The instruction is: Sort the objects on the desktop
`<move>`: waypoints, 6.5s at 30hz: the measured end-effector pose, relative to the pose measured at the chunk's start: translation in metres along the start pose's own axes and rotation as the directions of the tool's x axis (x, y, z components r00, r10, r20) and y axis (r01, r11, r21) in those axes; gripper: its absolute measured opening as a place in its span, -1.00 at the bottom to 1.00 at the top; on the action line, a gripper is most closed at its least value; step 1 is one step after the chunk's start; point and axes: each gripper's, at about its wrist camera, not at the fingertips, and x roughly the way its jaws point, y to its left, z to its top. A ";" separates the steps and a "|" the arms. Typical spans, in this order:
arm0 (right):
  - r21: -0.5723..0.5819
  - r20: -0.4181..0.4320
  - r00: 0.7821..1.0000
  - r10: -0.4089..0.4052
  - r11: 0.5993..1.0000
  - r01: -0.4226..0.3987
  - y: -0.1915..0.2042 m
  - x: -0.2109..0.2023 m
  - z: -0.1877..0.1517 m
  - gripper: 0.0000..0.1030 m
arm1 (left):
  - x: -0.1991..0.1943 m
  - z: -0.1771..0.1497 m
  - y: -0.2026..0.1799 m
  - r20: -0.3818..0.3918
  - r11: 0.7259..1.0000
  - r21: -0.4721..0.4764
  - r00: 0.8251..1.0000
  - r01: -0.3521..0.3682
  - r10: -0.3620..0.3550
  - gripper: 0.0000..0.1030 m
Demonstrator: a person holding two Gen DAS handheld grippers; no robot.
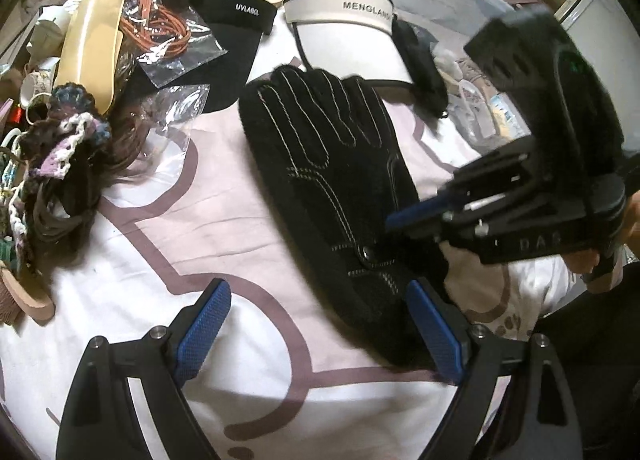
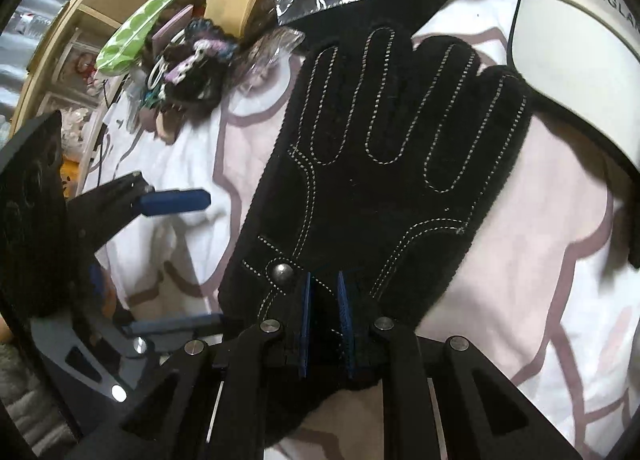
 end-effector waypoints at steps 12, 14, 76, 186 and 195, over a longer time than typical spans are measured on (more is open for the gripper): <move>0.023 0.099 0.994 0.037 0.999 -0.040 -0.005 -0.040 -0.029 -0.65 | 0.009 -0.005 -0.022 -0.065 0.998 0.014 0.996 0.068 -0.067 0.52; 0.070 0.139 0.989 0.057 0.995 -0.067 -0.019 -0.045 -0.035 -0.64 | 0.012 -0.004 -0.024 -0.079 0.997 0.015 0.994 0.072 -0.071 0.44; 0.059 0.696 0.662 -0.278 0.941 0.333 0.030 -0.301 -0.041 -0.48 | -0.150 0.179 -0.166 0.449 0.966 0.257 0.882 0.021 -0.139 -0.38; 0.401 0.672 0.565 -0.479 0.877 0.267 -0.138 -0.317 -0.065 0.36 | -0.092 0.207 -0.166 0.412 0.950 0.310 0.905 -0.025 -0.110 0.44; 0.489 0.703 0.458 -0.544 0.838 0.244 -0.102 -0.320 -0.099 0.78 | -0.128 0.190 -0.184 0.483 0.943 0.329 0.866 -0.044 -0.128 0.63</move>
